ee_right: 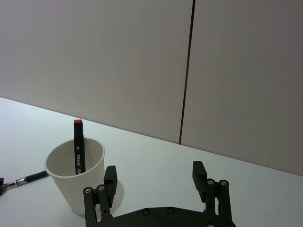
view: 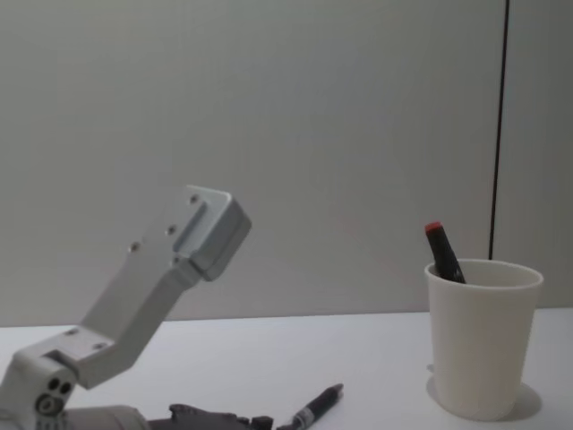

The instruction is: Place the pen into the pen holder.

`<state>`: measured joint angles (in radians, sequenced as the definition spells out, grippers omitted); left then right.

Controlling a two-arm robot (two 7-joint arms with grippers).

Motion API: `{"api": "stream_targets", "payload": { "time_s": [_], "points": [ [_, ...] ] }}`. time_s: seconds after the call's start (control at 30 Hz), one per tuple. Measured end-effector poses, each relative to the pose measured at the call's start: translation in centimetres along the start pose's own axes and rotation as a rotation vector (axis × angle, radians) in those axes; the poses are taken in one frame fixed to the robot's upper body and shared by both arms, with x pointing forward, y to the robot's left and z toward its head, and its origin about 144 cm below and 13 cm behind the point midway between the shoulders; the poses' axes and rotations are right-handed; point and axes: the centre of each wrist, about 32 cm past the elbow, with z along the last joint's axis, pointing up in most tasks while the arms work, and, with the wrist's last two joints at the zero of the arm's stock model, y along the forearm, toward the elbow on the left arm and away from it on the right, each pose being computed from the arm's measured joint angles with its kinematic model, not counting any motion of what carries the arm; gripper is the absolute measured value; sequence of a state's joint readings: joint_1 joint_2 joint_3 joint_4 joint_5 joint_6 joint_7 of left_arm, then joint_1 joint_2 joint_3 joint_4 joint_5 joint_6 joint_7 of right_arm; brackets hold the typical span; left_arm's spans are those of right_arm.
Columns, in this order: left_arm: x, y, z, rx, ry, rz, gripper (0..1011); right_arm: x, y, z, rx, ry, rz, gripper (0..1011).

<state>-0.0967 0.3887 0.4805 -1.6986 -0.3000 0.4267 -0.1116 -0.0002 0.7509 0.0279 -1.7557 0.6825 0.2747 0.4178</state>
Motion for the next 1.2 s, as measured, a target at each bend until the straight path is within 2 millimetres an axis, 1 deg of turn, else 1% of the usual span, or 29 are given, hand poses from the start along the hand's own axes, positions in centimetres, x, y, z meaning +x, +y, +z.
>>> {"api": "stream_targets", "payload": {
  "time_s": [0.23, 0.6, 0.9, 1.13, 1.2],
  "points": [
    [0.3, 0.5, -0.3, -0.029, 0.002, 0.007, 169, 0.0, 0.0, 0.0, 0.000, 0.000, 0.000, 1002],
    [0.6, 1.6, -0.7, -0.142, 0.003, 0.019, 169, 0.0, 0.0, 0.0, 0.000, 0.000, 0.000, 1002],
    [1.3, 2.1, -1.1, -0.315, 0.019, -0.022, 170, 0.0, 0.0, 0.0, 0.000, 0.000, 0.000, 1001],
    [1.9, 1.9, -1.0, -0.422, 0.018, -0.074, 169, 0.0, 0.0, 0.0, 0.000, 0.000, 0.000, 1001],
    [2.2, 1.7, -0.8, -0.480, 0.012, -0.106, 170, 0.0, 0.0, 0.0, 0.000, 0.000, 0.000, 1001]
  ]
}}
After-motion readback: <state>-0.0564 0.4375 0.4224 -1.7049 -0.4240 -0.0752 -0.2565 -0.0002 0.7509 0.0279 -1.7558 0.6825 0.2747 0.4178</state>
